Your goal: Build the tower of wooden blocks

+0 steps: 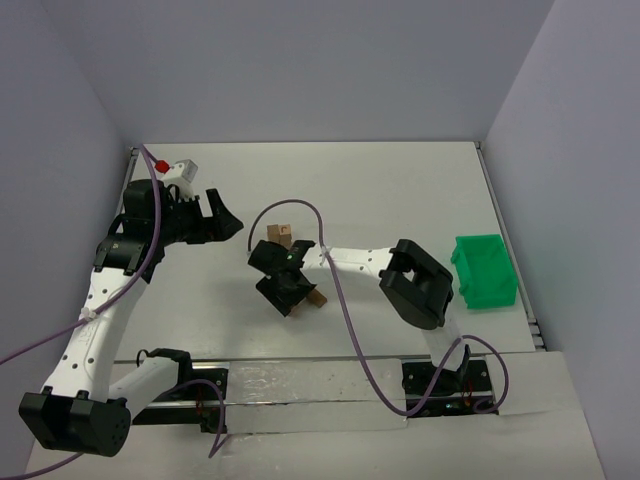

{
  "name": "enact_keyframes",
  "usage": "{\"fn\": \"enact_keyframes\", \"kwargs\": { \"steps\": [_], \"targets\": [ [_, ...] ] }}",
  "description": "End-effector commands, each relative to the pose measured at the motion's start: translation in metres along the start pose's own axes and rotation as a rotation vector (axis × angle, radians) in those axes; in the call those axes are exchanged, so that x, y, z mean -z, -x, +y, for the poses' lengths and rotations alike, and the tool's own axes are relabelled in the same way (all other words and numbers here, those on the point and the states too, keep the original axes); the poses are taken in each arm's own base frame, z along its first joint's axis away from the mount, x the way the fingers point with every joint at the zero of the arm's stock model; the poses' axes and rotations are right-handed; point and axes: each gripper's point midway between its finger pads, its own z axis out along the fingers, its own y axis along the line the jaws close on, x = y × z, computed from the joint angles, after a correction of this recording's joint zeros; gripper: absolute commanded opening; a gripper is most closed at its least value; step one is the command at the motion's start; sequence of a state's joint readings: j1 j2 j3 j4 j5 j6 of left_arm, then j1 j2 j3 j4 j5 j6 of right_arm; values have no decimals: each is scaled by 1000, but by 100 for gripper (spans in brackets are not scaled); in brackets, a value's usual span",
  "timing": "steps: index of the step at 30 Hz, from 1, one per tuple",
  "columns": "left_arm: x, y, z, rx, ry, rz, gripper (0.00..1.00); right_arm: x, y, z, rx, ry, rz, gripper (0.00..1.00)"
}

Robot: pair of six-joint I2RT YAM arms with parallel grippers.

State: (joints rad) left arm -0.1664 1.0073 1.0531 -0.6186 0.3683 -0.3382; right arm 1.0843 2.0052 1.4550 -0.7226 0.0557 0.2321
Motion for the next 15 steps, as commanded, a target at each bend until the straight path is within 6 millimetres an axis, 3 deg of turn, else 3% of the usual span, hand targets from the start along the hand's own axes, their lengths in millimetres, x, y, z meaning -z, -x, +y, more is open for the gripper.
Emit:
{"fn": "enact_keyframes", "kwargs": {
  "steps": [1,15],
  "targets": [
    [4,16,-5,-3,-17,-50,99,-2,17,1,-27,-38,-37,66],
    [5,14,-4,-3,-24,-48,99,-8,19,13,-39,12,-3,73]
  ]
}}
